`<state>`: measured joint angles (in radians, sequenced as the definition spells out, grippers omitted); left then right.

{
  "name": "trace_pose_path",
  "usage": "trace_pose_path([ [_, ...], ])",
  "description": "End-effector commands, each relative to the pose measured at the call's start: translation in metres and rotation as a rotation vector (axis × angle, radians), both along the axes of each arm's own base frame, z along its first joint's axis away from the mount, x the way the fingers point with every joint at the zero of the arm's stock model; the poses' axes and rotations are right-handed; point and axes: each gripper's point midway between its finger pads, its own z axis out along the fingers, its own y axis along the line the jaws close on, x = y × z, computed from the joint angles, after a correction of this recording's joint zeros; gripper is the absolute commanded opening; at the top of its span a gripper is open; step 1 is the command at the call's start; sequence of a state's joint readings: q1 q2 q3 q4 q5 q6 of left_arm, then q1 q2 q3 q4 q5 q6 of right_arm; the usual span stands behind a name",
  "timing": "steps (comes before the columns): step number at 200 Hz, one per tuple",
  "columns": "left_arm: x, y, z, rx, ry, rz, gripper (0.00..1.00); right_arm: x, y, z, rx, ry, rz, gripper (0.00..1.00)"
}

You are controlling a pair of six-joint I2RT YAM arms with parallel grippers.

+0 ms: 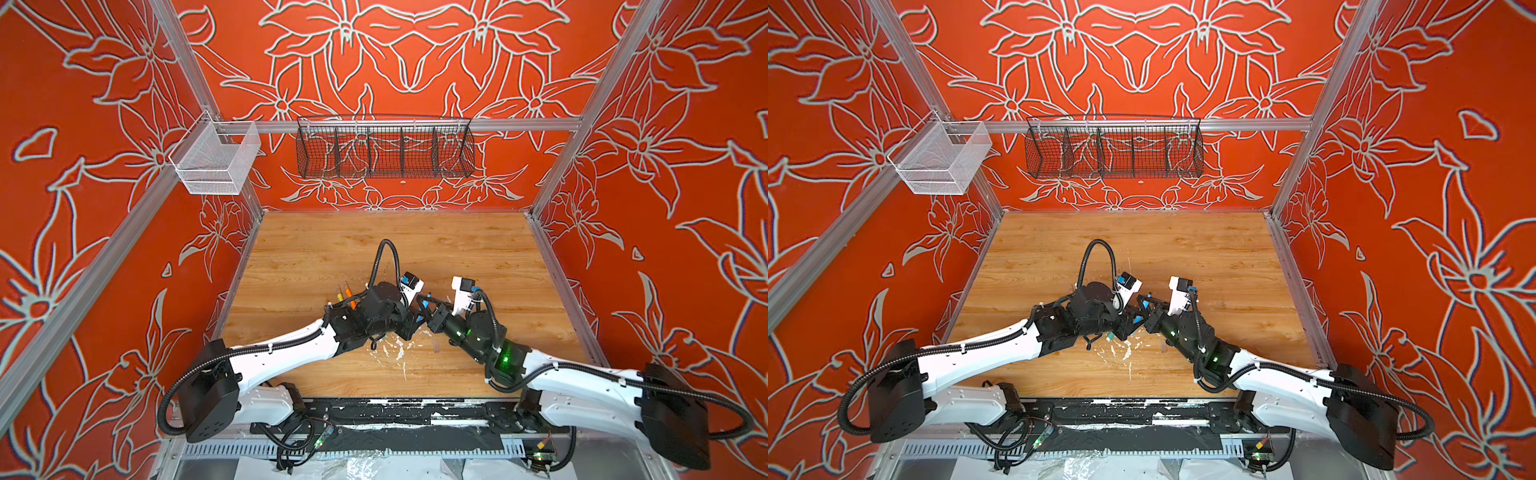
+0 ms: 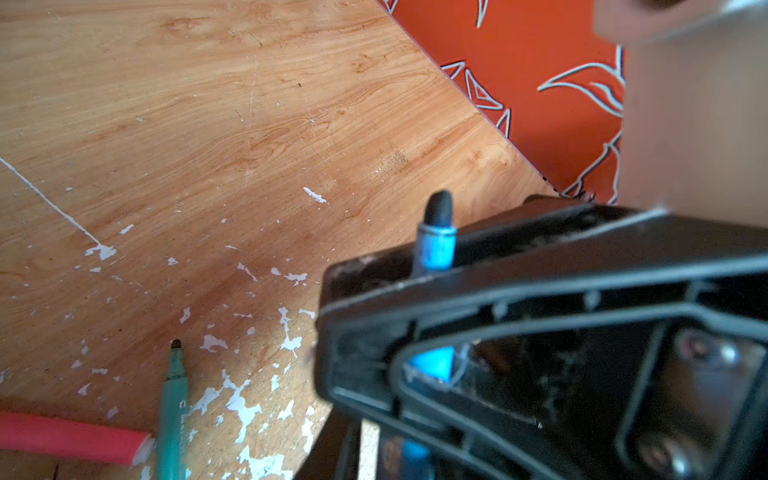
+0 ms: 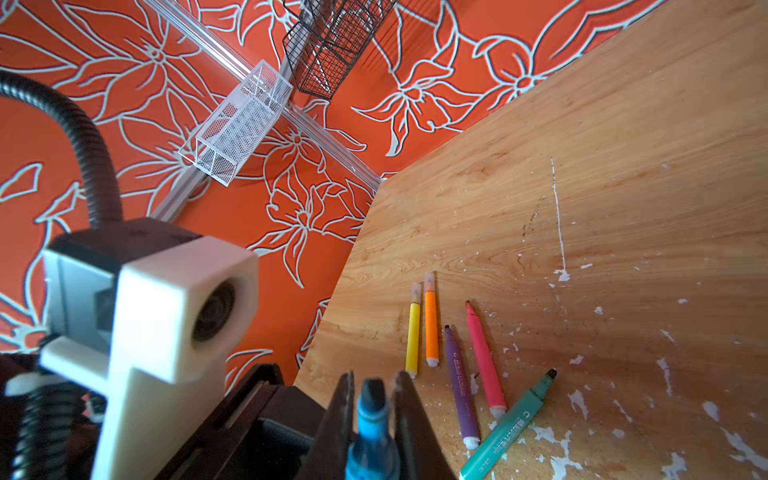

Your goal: Insert the pens into the pen caps

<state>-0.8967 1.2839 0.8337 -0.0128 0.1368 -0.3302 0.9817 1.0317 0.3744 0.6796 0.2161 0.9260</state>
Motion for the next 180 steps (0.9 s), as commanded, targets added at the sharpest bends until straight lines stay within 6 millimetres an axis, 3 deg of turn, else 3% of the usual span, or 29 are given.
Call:
trace_pose_path([
  [1,-0.001,-0.002,0.001,-0.01,-0.015,-0.014,0.21,0.001,0.0,0.009,0.086,-0.006,-0.022,0.0],
  [32,-0.001,-0.001,0.001,-0.011,-0.016,-0.013,0.15,-0.001,0.003,0.01,0.108,-0.015,-0.022,0.0],
  [53,-0.002,-0.001,0.001,-0.012,-0.017,-0.015,0.16,0.0,0.001,0.009,0.11,-0.019,-0.04,0.0],
  [71,-0.002,-0.001,0.002,-0.013,-0.018,-0.013,0.23,-0.001,-0.002,0.008,0.116,-0.02,-0.052,0.0],
  [100,-0.002,0.0,0.002,-0.017,-0.022,-0.008,0.22,-0.002,-0.006,0.008,0.125,-0.024,-0.066,0.0],
  [137,-0.001,0.001,0.001,-0.014,-0.02,0.001,0.0,-0.002,-0.006,0.007,0.119,-0.025,-0.069,0.0],
  [151,0.001,0.002,0.001,-0.01,-0.02,0.01,0.0,-0.002,-0.009,0.005,0.116,-0.026,-0.082,0.0],
  [158,0.001,0.003,0.001,-0.01,-0.021,0.013,0.0,-0.002,-0.011,0.004,0.11,-0.029,-0.09,0.04],
  [180,0.005,0.007,-0.001,-0.004,-0.021,0.047,0.0,-0.004,-0.023,0.001,0.043,-0.043,-0.116,0.31],
])
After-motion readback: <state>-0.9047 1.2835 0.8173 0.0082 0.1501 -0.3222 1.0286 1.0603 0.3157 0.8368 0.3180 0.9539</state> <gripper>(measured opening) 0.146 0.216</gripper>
